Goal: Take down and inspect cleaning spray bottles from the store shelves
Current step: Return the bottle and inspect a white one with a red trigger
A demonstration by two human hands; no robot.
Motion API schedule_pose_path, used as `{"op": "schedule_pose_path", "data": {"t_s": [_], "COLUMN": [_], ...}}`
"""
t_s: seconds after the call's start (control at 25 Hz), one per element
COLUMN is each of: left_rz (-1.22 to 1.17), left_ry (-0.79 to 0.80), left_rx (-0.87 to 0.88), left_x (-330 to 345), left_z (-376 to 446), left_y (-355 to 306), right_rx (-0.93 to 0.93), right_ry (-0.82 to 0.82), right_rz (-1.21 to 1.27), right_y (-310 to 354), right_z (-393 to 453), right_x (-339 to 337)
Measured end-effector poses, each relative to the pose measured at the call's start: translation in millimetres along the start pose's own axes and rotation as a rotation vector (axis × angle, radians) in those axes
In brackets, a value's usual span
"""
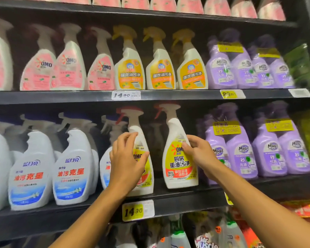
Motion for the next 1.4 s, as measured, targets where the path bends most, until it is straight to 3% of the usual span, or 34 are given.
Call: {"op": "schedule_pose_path", "data": {"t_s": [0.2,0.4,0.68,1.4], "left_rz": [-0.175,-0.351,-0.376,-0.376], "left_ry": [0.214,0.305,0.373,0.342], "left_rx": [-0.323,-0.454,-0.469,-0.475], "left_x": [12.2,12.7,16.0,14.2], "left_z": [-15.1,-32.9,-45.9,-48.0], "left_y": [46.7,68.5,80.8,84.6], "right_rx": [-0.023,0.033,0.060,0.084], "right_ry": [0.063,0.101,0.305,0.270], "right_rz": [0.040,0.130,0.111,0.113], "right_y": [-14.5,-27.7,-35.2,-50.0], "right_z": [7.4,10.4,9.2,2.1], "right_x": [4.3,20.6,28.4,34.2]}}
Point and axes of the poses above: each hand's wrist, its own z-axis towards the middle knuckle, its own x-axis out of the palm, y = z × x, the point moved 6 cm from there along z, towards the middle knuckle, and after that the axes turned 7 degrees about -y, right-handed, at the moved point
